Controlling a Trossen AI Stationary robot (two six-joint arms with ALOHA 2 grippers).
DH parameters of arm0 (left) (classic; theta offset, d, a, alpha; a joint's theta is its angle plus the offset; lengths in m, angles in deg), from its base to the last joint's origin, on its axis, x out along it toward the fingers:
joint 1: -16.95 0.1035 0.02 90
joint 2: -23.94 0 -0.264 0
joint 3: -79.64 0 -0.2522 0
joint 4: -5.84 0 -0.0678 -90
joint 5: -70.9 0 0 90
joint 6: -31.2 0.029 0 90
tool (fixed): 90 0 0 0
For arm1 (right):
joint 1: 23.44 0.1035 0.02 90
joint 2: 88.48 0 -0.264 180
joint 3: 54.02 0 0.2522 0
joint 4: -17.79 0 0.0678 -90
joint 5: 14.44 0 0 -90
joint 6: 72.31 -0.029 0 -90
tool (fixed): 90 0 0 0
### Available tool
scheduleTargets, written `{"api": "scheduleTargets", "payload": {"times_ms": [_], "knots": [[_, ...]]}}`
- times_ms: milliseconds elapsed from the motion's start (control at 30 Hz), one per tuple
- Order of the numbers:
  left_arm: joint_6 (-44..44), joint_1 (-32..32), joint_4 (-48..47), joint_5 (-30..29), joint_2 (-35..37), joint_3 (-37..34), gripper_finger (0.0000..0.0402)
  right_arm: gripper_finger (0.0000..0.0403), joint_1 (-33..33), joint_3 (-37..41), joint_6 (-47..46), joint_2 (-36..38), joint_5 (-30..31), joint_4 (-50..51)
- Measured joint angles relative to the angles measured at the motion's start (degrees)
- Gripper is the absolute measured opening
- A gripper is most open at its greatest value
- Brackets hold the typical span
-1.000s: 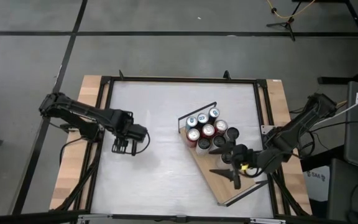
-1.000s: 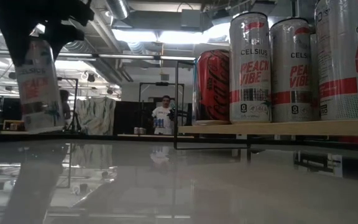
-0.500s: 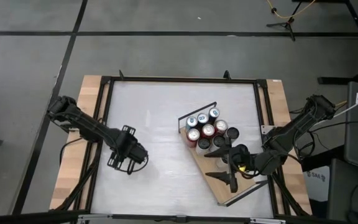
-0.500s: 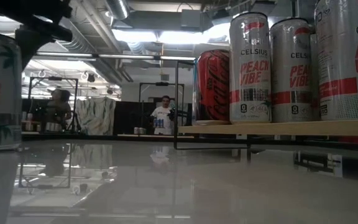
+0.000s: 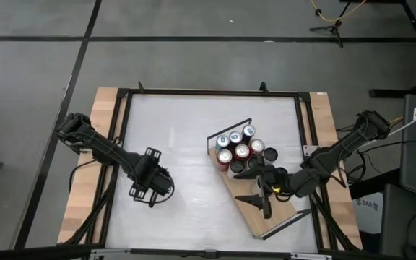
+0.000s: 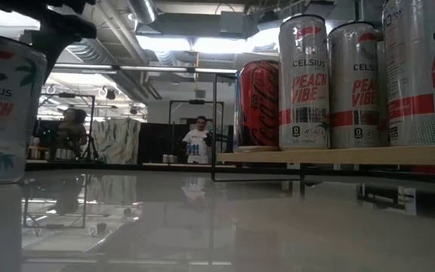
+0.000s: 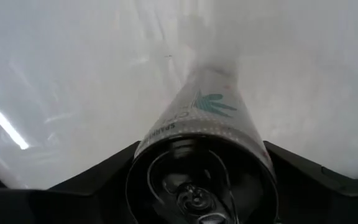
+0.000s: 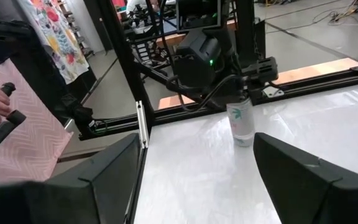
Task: Place canned beverage on shelf
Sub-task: Put the white pink soda can on the shelf aligned with the other white pink soda cans
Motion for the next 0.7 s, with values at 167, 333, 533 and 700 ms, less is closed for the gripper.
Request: {"api": "scheduleTargets", "payload": {"times_ms": [167, 333, 533, 700], "knots": [[-1.8, 0.0, 0.2, -0.5, 0.0, 0.0, 0.0297, 0.0305, -0.1, 0.0, 0.0, 0.0, -0.6, 0.0], [-1.8, 0.0, 0.1, -0.4, 0.1, 0.1, 0.0298, 0.0305, 0.0, 0.0, 0.0, 0.0, -0.6, 0.0], [-1.8, 0.0, 0.0, -0.4, 0.1, 0.1, 0.0299, 0.0305, 0.0, 0.0, 0.0, 0.0, -0.6, 0.0], [-1.8, 0.0, 0.0, -0.1, 0.1, 0.1, 0.0316, 0.0305, 0.0, 0.0, 0.0, 0.0, -0.6, 0.0]]}}
